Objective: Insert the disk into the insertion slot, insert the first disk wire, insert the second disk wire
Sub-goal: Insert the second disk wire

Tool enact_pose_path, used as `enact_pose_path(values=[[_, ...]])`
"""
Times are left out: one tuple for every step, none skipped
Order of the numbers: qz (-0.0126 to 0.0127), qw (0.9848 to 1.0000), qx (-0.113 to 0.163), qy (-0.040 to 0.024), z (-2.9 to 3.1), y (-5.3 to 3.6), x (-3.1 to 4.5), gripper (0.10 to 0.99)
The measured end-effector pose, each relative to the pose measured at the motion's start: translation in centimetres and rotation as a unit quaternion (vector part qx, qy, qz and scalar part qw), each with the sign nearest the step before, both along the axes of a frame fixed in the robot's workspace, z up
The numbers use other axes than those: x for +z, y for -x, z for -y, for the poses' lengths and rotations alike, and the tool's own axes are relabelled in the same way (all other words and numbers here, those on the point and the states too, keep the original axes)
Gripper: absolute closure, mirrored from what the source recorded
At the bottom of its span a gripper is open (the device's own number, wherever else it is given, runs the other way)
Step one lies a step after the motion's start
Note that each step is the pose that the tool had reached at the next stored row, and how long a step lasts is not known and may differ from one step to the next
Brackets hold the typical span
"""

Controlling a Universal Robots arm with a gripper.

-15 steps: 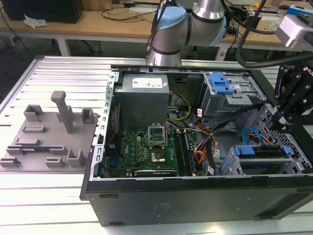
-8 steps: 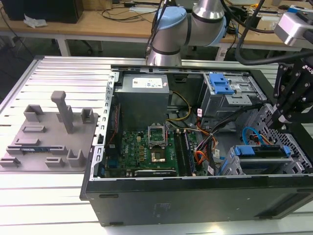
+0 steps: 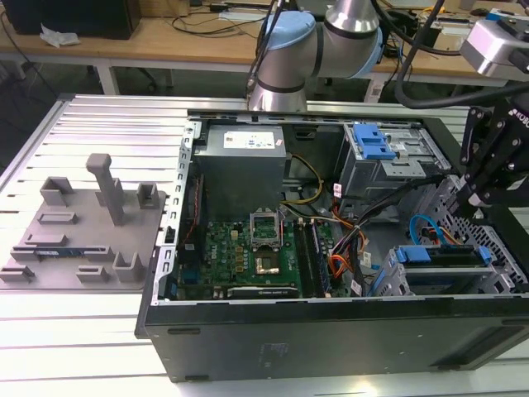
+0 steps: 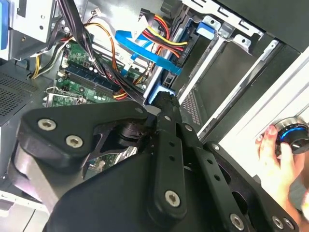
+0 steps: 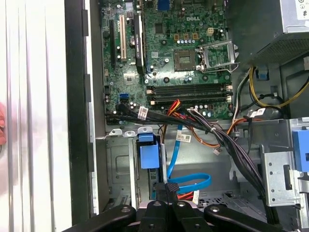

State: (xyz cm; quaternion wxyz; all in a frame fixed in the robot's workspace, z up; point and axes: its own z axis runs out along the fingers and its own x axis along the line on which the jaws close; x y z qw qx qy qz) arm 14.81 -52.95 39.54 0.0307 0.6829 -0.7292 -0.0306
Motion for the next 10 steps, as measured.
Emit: enact_pose_path(values=[[0.0,1.0,0.0,0.0,0.0,0.01,0.0,0.98],[0.0,1.0,0.0,0.0,0.0,0.01,0.0,0.98],[0.0,1.0,0.0,0.0,-0.01,0.04,0.0,0.98],[0.0,1.0,0.0,0.0,-0.01,0.06,0.0,0.98],[0.0,1.0,0.0,0.0,-0.01,0.07,0.0,0.98],[0.0,1.0,0.0,0.0,-0.01,0.08,0.0,0.98],[0.0,1.0,0.0,0.0,-0.01,0.09,0.0,0.98],[0.0,1.0,0.0,0.0,-0.01,0.1,0.0,0.98],[0.0,1.0,0.0,0.0,-0.01,0.11,0.0,0.98],[0.0,1.0,0.0,0.0,-0.02,0.12,0.0,0.98]])
